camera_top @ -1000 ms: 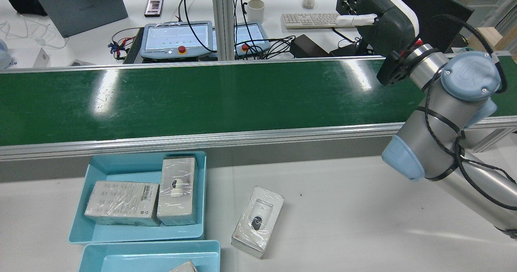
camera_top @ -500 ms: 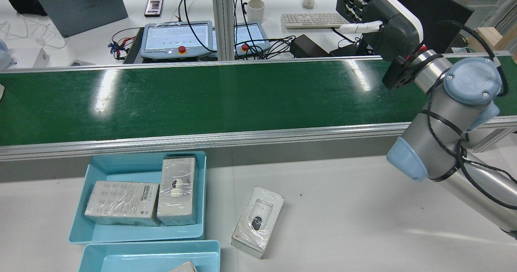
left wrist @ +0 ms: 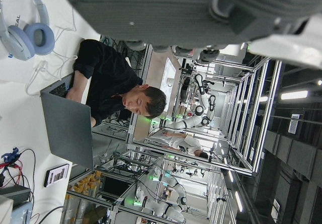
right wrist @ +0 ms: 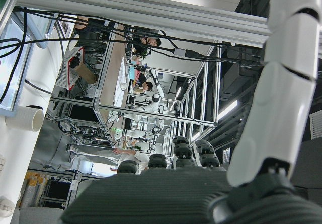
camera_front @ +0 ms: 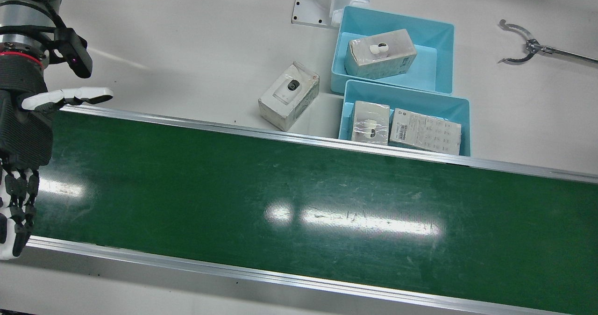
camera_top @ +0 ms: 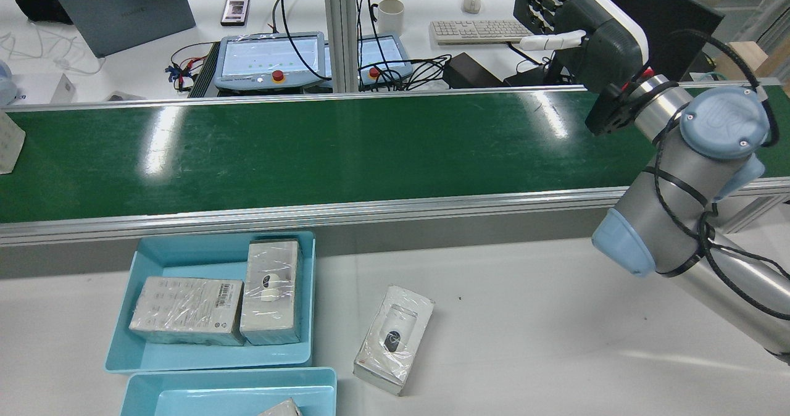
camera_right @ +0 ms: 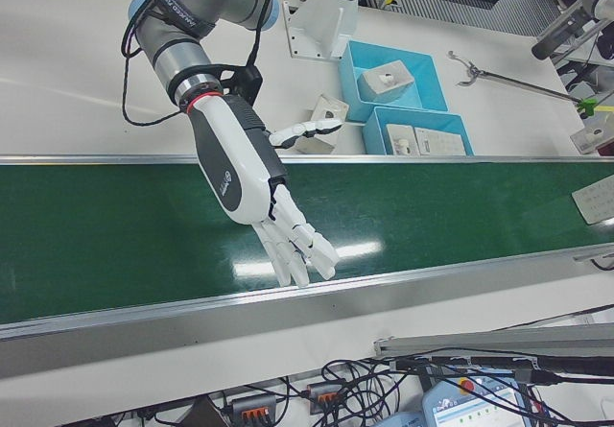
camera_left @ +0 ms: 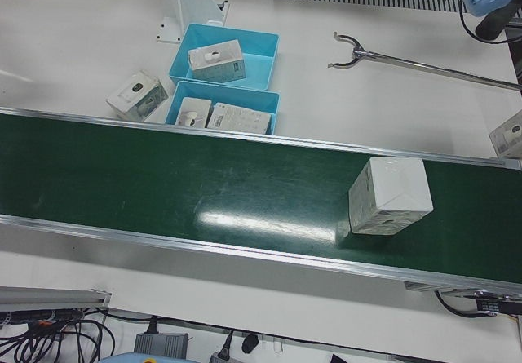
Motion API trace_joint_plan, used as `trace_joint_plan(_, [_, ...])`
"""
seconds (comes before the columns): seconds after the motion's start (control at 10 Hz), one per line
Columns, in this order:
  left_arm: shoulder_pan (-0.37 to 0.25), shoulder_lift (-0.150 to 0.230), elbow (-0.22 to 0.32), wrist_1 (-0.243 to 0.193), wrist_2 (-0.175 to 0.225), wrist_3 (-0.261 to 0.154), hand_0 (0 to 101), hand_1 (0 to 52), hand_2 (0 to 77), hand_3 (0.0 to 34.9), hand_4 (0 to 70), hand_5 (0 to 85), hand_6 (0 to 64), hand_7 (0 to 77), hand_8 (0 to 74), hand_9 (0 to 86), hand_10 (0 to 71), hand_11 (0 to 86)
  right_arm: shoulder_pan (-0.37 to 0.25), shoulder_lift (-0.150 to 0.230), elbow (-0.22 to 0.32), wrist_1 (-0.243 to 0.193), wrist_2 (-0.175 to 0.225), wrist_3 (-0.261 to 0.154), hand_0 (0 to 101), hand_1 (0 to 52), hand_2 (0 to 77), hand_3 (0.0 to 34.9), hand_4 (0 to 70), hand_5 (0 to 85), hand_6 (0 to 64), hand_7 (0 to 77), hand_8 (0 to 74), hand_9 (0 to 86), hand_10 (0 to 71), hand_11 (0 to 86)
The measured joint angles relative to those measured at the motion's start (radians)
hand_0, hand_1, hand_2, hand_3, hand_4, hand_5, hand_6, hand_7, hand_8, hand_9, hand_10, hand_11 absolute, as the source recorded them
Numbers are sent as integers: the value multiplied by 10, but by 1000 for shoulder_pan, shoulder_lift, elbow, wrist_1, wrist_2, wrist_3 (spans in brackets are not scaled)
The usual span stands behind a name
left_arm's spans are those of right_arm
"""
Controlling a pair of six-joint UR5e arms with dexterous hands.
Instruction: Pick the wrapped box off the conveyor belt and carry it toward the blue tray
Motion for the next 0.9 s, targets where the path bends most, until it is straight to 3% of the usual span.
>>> trace_joint_plan(0.9, [0, 0, 0, 0, 0, 0, 0, 0, 5, 0, 0, 11, 0, 5, 0, 0, 5, 0, 1, -9, 25, -10, 0, -1, 429, 104, 109, 53, 0, 104, 0, 16, 16, 27, 5, 11])
